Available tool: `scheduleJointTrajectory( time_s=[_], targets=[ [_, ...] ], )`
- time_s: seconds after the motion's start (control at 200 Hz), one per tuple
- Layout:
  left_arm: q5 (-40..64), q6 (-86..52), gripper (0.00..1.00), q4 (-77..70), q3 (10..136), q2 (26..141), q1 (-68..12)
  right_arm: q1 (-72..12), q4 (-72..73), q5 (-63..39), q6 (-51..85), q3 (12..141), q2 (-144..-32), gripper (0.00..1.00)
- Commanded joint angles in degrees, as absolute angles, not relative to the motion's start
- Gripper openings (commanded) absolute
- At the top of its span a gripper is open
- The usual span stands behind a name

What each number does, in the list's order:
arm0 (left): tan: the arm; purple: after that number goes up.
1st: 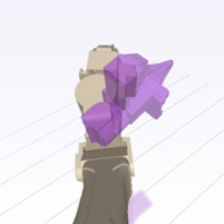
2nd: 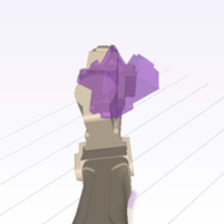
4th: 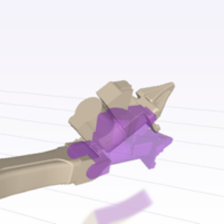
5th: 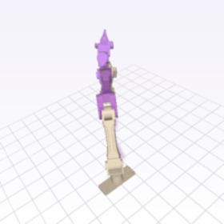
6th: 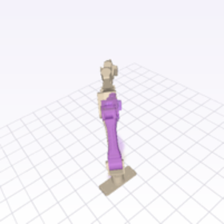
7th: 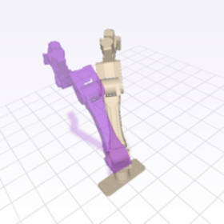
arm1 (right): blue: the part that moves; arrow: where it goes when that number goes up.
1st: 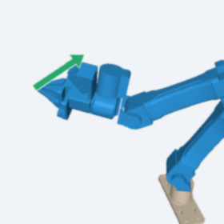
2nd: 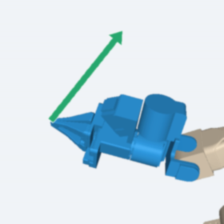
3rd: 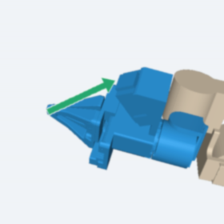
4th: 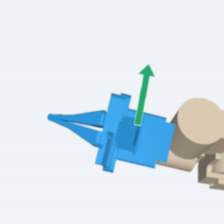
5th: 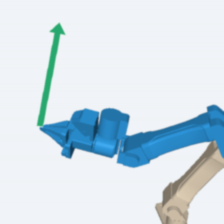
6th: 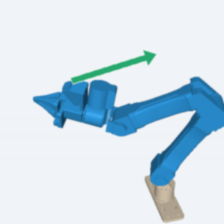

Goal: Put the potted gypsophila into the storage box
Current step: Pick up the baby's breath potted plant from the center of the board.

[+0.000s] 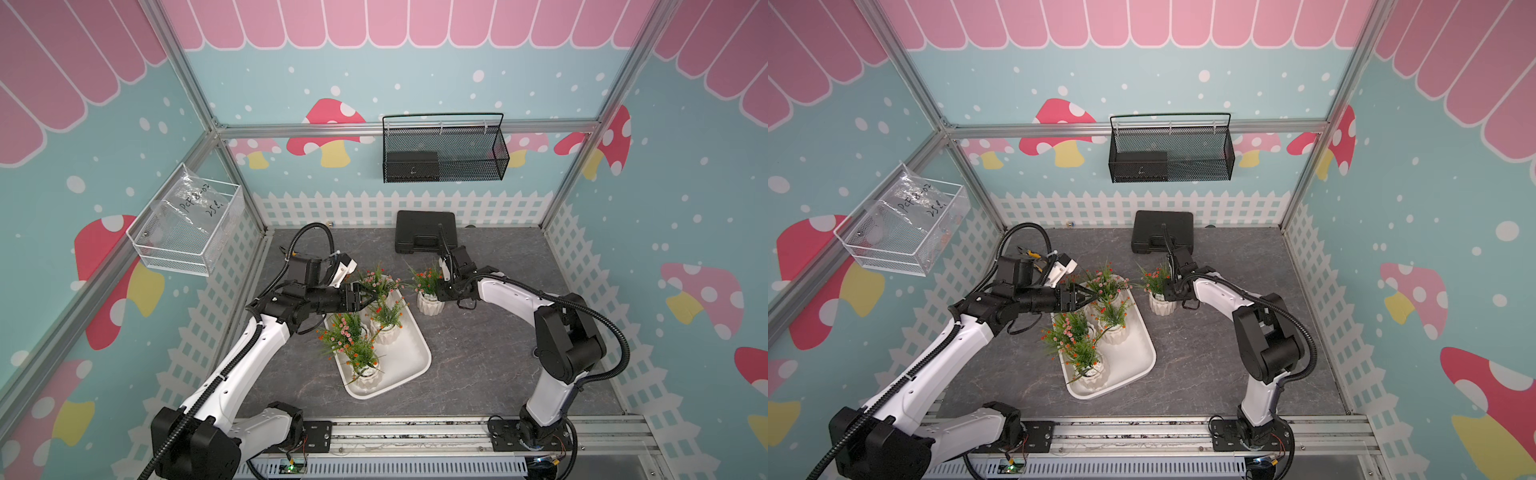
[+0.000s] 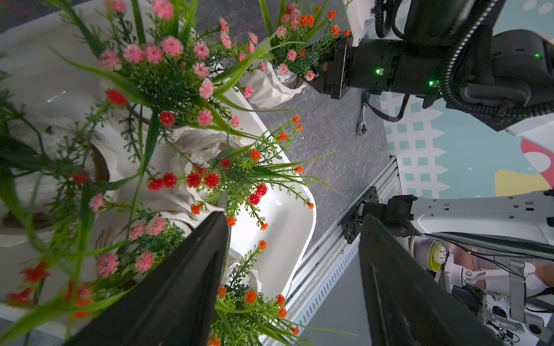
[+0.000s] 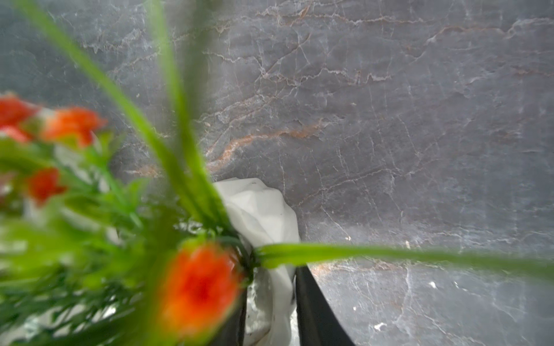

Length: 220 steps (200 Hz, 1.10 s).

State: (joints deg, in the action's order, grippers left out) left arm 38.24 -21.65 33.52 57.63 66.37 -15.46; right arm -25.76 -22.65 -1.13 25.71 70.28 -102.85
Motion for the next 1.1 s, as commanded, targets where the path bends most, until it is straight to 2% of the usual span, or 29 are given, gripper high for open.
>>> scheduleJointTrajectory(
  time_s=[0.0, 0.27, 0.53, 0.846, 1.096],
  targets=[
    [39.29, -20.75, 0.70, 32.57, 57.07, 65.57, -15.82, -25.58, -23.47, -2.00, 25.05, 70.83, -104.85, 0.27],
    [39.51, -20.83, 0.70, 32.52, 56.95, 65.54, -16.36, -25.58, -23.51, -2.40, 25.22, 70.06, -103.33, 0.13],
    [39.44, -20.89, 0.70, 32.56, 56.51, 64.99, -16.35, -25.58, -24.21, -1.93, 25.36, 69.18, -98.14, 0.06],
    [37.76, -21.41, 0.70, 32.68, 56.16, 65.04, -16.33, -25.44, -24.08, -2.88, 25.82, 66.31, -92.05, 0.00],
    [35.84, -20.85, 0.70, 33.77, 56.16, 63.83, -16.35, -24.71, -23.87, -5.06, 26.14, 62.00, -83.84, 0.00]
  ],
)
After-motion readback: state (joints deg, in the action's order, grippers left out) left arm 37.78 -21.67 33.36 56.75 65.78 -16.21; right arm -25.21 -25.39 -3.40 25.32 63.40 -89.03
